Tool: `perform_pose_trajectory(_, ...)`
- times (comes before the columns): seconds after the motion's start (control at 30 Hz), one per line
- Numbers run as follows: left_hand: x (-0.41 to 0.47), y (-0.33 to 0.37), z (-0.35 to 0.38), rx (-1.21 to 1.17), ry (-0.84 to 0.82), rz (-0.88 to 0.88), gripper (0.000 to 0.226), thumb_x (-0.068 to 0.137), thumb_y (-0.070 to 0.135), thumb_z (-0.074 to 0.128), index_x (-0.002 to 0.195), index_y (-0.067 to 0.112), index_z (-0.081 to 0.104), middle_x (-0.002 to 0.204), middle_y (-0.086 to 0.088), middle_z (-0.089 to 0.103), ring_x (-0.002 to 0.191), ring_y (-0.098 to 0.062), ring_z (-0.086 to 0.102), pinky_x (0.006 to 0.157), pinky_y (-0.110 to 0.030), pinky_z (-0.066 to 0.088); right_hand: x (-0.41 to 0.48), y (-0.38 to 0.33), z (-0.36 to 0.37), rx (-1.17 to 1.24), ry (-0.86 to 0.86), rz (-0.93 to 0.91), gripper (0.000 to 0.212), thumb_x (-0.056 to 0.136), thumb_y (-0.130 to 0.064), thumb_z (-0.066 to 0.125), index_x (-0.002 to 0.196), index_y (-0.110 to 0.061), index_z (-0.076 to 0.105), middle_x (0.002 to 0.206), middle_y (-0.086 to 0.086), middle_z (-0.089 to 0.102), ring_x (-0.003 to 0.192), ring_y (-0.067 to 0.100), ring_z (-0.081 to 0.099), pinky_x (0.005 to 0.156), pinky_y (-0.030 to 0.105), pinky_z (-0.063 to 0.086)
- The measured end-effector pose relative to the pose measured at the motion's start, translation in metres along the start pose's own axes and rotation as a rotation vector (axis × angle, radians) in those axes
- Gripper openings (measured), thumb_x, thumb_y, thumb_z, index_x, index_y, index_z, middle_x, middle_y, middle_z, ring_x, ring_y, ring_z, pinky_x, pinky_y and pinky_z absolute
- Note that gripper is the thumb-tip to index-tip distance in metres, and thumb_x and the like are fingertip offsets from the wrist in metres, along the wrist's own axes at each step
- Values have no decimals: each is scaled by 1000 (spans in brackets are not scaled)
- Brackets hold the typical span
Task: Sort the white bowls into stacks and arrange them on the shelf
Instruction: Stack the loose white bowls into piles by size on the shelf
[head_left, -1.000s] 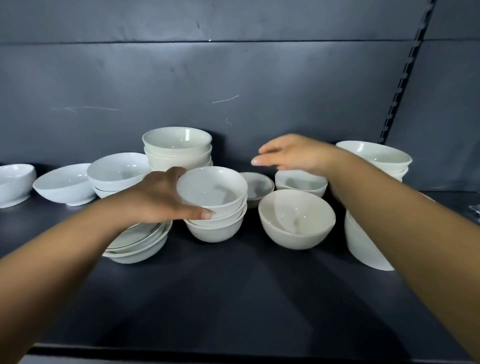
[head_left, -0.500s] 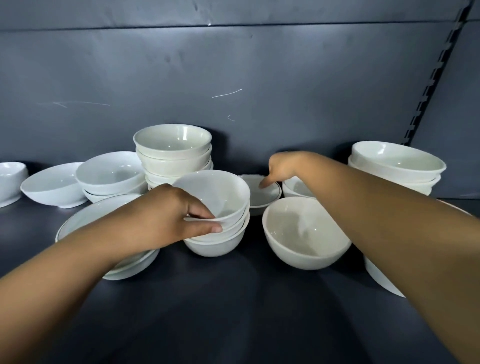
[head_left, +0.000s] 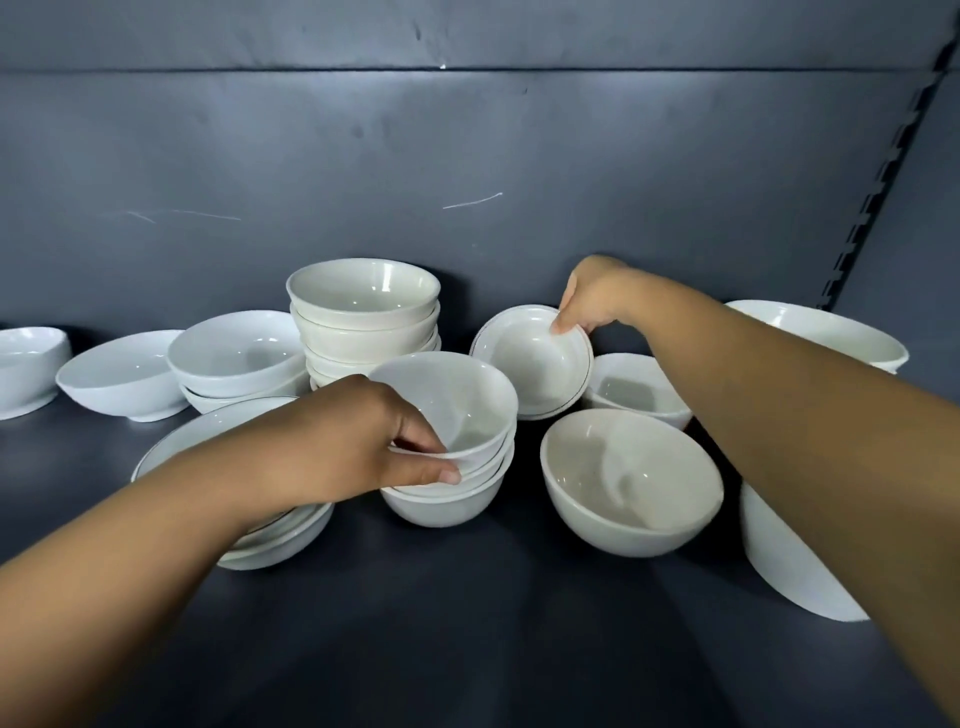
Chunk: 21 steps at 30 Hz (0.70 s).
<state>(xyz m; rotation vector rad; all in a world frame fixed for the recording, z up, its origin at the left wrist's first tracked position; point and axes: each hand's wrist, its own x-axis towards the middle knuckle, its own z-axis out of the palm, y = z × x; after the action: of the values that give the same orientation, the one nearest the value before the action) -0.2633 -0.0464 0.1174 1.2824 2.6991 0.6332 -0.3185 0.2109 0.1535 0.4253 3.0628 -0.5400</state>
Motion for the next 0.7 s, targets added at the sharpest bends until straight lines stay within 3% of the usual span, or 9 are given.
perform_pose_trajectory(0.1, 0, 4, -5, -35, -44, -16, 34, 64, 56, 61, 86, 32, 72, 76, 29, 66, 90, 18, 53, 76, -1, 39, -18, -3, -28, -1, 136, -17, 30, 79, -19, 67, 102, 1, 68, 98, 16, 70, 81, 20, 61, 82, 30, 49)
perform_pose_trajectory(0.17, 1, 8, -10, -102, 65, -23, 28, 61, 54, 63, 85, 39, 65, 84, 34, 61, 85, 26, 50, 75, 1, 36, -34, -5, -46, 23, 229, -13, 28, 80, -20, 66, 100, -1, 68, 91, 12, 70, 78, 19, 59, 76, 26, 45)
perform_pose_trajectory(0.23, 5, 11, -15, -186, 287, 14, 35, 67, 43, 67, 100, 31, 65, 97, 30, 58, 84, 24, 52, 76, 1, 37, -52, -9, -60, 103, 266, -15, 25, 80, -17, 66, 99, -1, 67, 77, 9, 65, 69, 17, 58, 68, 24, 46)
perform_pose_trajectory(0.3, 9, 14, -19, -284, 442, 53, 69, 61, 47, 66, 125, 23, 53, 117, 19, 55, 100, 15, 50, 84, -2, 38, -69, -15, -69, 254, 247, -27, 22, 80, -13, 67, 99, -2, 66, 66, 5, 59, 58, 12, 55, 55, 16, 48)
perform_pose_trajectory(0.37, 8, 20, -21, -348, 477, 110, 101, 54, 58, 75, 139, 32, 26, 137, 16, 36, 124, 5, 35, 98, -15, 36, -88, -23, -72, 343, 207, -65, 20, 80, -14, 69, 98, -5, 66, 65, 3, 58, 57, 8, 54, 48, 9, 46)
perform_pose_trajectory(0.43, 3, 30, -19, -329, 478, 183, 114, 50, 60, 80, 135, 42, 5, 143, 23, 19, 132, 8, 21, 103, -11, 29, -105, -33, -71, 390, 178, -120, 18, 79, -17, 71, 95, -9, 68, 67, 1, 60, 58, 6, 56, 56, 11, 48)
perform_pose_trajectory(0.53, -14, 43, -19, -365, 560, 182, 113, 46, 45, 71, 137, 32, 5, 136, 26, 20, 122, 20, 22, 87, 9, 23, -127, -49, -64, 434, 172, -192, 21, 76, -21, 73, 91, -7, 68, 70, 3, 61, 57, 7, 55, 53, 9, 47)
perform_pose_trajectory(0.63, -32, 40, -29, -522, 658, 103, 105, 55, 17, 75, 142, 19, 16, 112, 35, 36, 90, 35, 42, 75, 7, 33, -139, -65, -52, 548, 204, -263, 36, 77, -18, 71, 98, 9, 63, 75, 10, 53, 60, 14, 48, 45, 10, 43)
perform_pose_trajectory(0.7, -45, 32, -34, -617, 731, 53, 88, 66, -4, 69, 139, 15, 24, 102, 39, 45, 81, 31, 48, 75, 2, 40, -145, -80, -39, 718, 162, -341, 26, 81, -17, 67, 97, 3, 64, 75, 12, 50, 64, 16, 48, 59, 16, 49)
